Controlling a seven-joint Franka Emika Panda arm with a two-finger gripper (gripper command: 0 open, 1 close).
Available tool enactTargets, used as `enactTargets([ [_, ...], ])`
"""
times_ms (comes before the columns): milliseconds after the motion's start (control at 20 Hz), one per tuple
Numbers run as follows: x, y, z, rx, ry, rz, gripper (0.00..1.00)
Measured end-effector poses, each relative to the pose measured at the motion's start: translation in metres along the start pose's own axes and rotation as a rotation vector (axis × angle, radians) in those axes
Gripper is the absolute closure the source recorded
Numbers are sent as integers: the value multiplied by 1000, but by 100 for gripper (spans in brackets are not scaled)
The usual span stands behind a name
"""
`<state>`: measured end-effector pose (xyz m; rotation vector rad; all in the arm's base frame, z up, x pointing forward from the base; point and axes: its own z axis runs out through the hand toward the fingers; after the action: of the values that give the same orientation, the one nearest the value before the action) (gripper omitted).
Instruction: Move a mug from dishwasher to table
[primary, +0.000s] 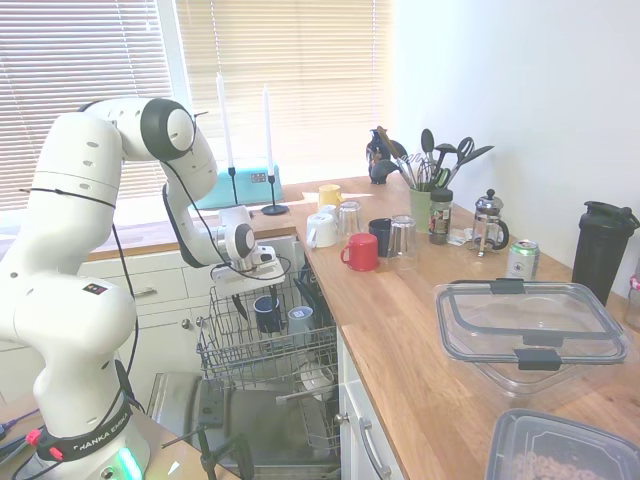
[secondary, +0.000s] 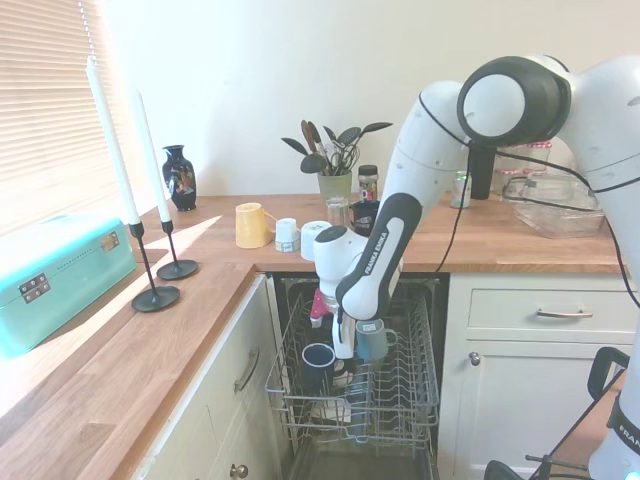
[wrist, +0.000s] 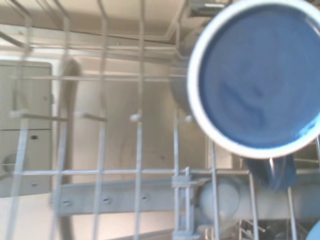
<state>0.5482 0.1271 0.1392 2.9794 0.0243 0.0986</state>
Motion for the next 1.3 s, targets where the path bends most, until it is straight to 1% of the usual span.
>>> enactTargets([
  [550,10,-8,20,-24,2,-66,0],
  [800,9,-20,29,-18,-9,-81,0],
  [1050,7,-29,29,-7,-17,-86,0],
  [1300,13,-28,27,-9,-4,-83,0],
])
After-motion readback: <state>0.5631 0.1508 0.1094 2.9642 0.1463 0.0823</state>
